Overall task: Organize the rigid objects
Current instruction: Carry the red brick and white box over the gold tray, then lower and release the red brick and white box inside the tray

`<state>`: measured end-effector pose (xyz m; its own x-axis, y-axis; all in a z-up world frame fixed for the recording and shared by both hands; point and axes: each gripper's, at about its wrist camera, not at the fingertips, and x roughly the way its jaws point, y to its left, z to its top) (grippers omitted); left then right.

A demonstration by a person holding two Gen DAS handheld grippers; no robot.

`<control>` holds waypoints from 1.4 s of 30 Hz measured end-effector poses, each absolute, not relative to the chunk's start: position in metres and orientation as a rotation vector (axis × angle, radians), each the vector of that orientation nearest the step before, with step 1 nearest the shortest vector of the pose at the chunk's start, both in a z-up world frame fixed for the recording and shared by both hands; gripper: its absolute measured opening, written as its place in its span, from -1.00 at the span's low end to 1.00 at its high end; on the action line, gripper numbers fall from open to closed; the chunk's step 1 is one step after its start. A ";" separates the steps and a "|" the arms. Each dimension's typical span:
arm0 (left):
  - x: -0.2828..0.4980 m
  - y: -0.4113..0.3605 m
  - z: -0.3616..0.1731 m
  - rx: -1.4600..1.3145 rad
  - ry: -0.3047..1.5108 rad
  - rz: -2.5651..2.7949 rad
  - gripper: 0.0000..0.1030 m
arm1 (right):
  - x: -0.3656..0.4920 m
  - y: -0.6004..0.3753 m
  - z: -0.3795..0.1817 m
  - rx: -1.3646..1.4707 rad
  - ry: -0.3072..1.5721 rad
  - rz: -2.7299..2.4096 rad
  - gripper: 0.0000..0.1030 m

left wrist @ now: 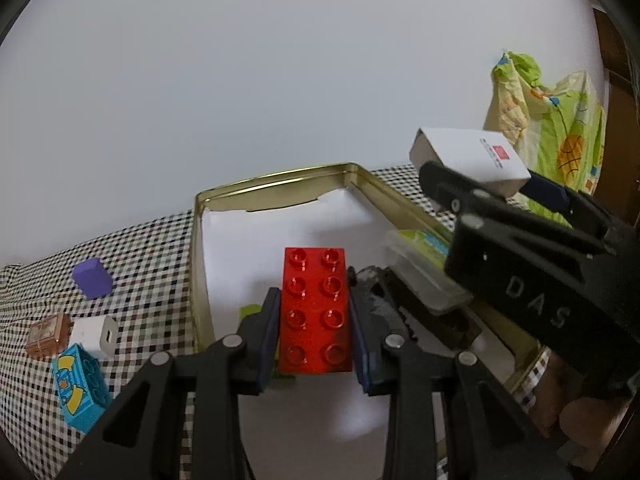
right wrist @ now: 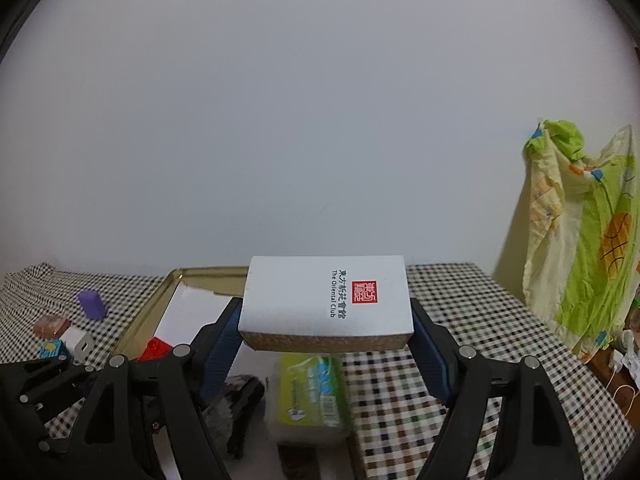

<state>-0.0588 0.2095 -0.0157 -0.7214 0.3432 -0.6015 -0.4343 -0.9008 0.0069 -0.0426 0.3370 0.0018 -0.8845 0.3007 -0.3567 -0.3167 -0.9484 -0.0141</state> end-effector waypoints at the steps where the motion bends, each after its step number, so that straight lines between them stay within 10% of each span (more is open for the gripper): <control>1: -0.060 0.209 -0.016 -0.863 0.201 2.575 -0.39 | -0.044 0.338 0.001 -0.527 0.071 2.777 0.55; 40: -0.066 0.210 -0.025 -0.922 0.282 2.626 -0.39 | -0.054 0.329 -0.007 -0.676 0.082 2.796 0.57; 42: -0.064 0.209 -0.022 -0.913 0.271 2.635 -0.02 | -0.053 0.330 -0.007 -0.673 0.097 2.796 0.57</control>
<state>-0.0642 0.2092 -0.0225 -0.7368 0.2519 -0.6274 -0.3743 -0.9248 0.0683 -0.0533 0.3298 -0.0066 -0.8579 0.2382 -0.4552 -0.2691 -0.9631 0.0031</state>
